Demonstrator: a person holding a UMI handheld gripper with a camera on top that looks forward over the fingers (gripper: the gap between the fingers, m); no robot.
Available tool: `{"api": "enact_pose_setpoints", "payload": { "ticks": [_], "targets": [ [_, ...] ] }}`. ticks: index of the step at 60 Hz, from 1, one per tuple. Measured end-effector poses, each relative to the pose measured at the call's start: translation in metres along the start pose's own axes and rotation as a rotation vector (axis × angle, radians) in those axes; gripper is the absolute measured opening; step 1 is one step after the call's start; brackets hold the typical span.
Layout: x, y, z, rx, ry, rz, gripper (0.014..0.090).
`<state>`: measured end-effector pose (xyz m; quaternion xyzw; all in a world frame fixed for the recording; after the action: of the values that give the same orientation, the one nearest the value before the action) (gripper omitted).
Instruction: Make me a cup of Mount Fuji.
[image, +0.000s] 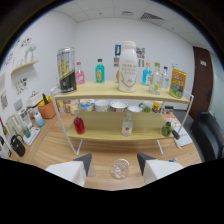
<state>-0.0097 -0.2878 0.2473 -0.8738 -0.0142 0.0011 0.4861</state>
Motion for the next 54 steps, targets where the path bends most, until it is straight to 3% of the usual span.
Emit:
{"api": "enact_pose_setpoints", "payload": {
  "ticks": [6,14,27,30,40,43,46,54],
  "targets": [
    [0.006,-0.057,-0.016,0.062,0.007,0.008,0.0852],
    [0.007,-0.144,-0.027,0.215,-0.017,0.016,0.0862],
    [0.037,-0.236,0.010,0.441,0.053,-0.014,0.0860],
    [0.043,-0.240,0.029,0.450,0.061,-0.020,0.0844],
    [0.044,-0.226,0.083,0.356,0.027,0.023,0.0710],
    [0.041,-0.221,0.093,0.342,0.009,0.034,0.0635],
    [0.042,-0.223,0.095,0.351,0.012,0.041,0.0511],
    [0.043,-0.223,0.096,0.354,0.017,0.042,0.0498]
  ]
}}
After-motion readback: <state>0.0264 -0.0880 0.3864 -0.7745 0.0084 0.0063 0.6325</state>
